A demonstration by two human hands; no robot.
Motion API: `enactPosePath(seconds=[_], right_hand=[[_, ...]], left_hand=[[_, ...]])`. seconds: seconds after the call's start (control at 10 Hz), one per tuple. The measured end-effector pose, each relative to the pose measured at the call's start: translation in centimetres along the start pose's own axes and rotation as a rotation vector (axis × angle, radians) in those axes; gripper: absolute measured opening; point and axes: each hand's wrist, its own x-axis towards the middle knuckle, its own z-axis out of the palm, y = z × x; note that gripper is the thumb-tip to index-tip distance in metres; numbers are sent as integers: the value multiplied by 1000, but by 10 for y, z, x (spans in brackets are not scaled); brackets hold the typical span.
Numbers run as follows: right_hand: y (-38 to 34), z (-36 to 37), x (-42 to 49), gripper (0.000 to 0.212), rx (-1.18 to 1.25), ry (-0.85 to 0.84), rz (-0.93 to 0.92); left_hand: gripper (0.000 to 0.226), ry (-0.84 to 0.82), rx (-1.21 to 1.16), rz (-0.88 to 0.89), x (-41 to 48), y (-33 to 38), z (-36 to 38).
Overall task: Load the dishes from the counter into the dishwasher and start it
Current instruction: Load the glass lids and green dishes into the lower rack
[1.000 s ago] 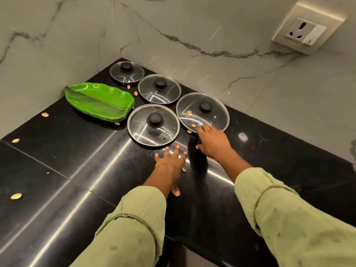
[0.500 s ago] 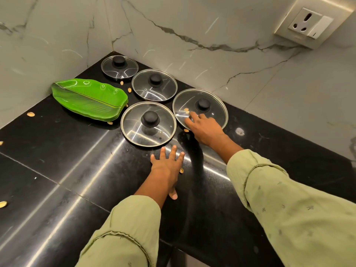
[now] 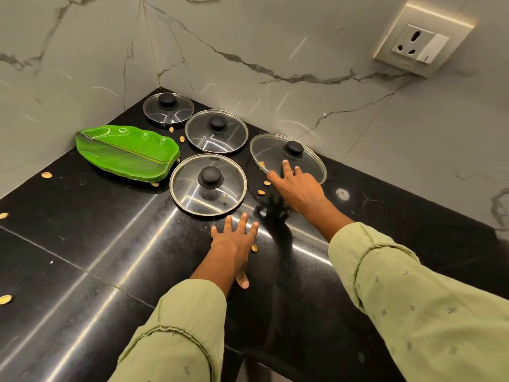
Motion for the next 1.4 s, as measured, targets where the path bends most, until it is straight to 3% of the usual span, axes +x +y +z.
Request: enactPosePath(seconds=[0.2, 0.4, 0.5, 0.6, 0.7, 0.8, 1.0, 1.1, 1.2, 1.4], right_hand=[[14, -9, -6, 72, 21, 76, 171], [55, -33, -10, 23, 227, 354, 471], [76, -42, -19, 14, 504, 504, 721], [83, -34, -34, 15, 771, 522, 917], [78, -8, -50, 25, 1188, 547, 1066], [54, 7, -78, 13, 1719, 597, 1127], [-3, 33, -136, 14, 2180, 578, 1123], [-16, 43, -164, 16, 2303, 588, 1112], [-19, 53, -198, 19, 2368, 592, 1120], [-11, 69, -263, 13, 2403, 615, 1063]], left_hand=[[142, 8, 4, 1, 0, 0, 0], [143, 4, 1, -2, -1, 0, 0], [142, 8, -6, 3, -3, 1, -2], [142, 4, -5, -2, -4, 0, -1], [142, 2, 8, -5, -4, 1, -2], [143, 7, 28, -15, -3, 2, -2], [140, 129, 185, -68, -16, 15, 0], [128, 276, 153, -94, -31, 22, 13], [97, 453, -8, -164, -52, 36, 36], [81, 593, -32, -161, -89, 92, 78]])
